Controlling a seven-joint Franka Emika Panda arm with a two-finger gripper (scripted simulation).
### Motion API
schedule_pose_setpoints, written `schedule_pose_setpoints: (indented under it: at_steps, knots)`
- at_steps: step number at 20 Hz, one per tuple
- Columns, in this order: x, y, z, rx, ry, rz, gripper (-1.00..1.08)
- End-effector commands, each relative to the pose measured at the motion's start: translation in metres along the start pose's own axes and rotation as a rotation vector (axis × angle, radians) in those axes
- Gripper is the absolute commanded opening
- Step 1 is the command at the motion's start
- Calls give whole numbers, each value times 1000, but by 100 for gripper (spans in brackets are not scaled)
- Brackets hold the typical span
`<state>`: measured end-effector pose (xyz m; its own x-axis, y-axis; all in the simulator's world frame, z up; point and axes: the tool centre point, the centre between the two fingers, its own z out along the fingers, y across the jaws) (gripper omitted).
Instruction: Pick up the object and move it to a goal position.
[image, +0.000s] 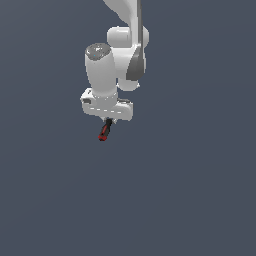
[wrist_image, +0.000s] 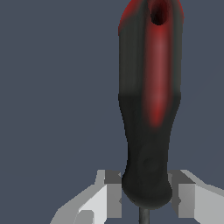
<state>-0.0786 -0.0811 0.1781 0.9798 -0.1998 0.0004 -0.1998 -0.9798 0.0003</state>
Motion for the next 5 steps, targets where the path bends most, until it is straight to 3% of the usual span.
schedule_pose_setpoints:
  at_steps: [1,5]
  knots:
    - [0,0,-5,0,0,0,-100]
    - [1,0,-4,0,0,0,-100]
